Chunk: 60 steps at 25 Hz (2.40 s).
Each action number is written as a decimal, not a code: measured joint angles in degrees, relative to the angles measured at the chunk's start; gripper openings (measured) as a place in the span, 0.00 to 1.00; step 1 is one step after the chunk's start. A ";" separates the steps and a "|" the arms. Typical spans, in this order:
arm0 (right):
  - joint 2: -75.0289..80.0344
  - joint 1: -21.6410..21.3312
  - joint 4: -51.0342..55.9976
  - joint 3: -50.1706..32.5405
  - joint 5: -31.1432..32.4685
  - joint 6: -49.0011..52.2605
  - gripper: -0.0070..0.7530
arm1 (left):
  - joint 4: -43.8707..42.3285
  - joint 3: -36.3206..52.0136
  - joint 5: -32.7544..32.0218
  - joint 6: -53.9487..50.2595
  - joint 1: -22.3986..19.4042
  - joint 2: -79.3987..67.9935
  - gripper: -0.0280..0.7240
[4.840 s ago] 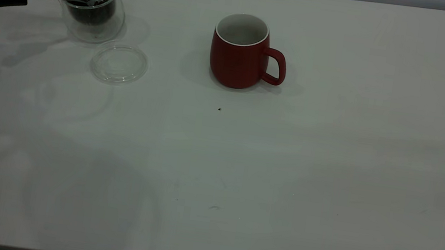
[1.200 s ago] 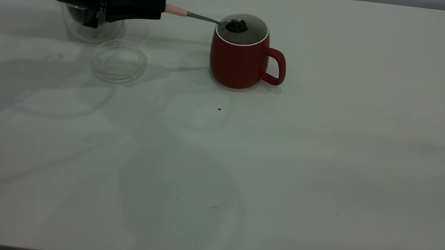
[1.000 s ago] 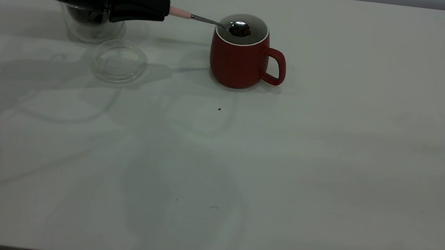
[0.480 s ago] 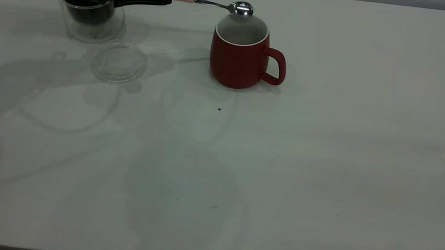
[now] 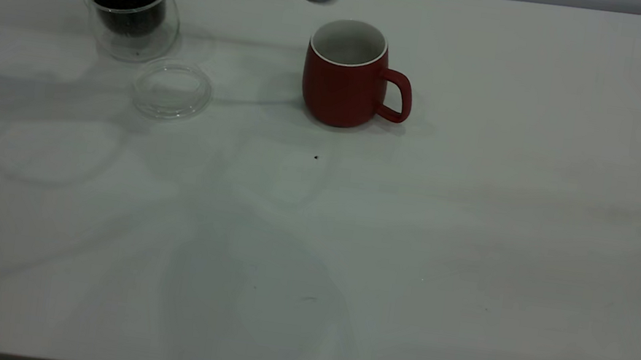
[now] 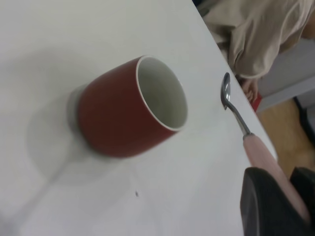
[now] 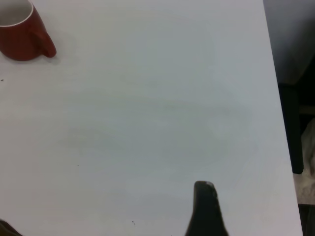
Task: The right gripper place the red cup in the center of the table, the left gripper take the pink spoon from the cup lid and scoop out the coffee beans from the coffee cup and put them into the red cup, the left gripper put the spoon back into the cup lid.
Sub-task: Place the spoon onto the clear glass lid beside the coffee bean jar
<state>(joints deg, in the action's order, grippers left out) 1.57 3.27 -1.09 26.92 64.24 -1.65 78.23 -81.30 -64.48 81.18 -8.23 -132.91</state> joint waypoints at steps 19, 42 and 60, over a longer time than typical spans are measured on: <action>0.00 0.00 0.00 0.00 0.00 0.00 0.78 | -16.75 8.48 1.22 -18.44 -18.88 6.85 0.21; 0.00 0.00 0.00 0.00 0.00 0.00 0.78 | 11.23 14.11 9.49 -0.01 -17.16 -12.65 0.21; 0.00 0.00 0.00 0.00 0.00 0.00 0.78 | 12.76 14.11 9.77 5.31 -14.59 -13.52 0.21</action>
<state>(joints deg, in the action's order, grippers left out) 1.57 3.27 -1.09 26.92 64.24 -1.65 90.99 -67.19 -54.71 86.49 -22.83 -146.43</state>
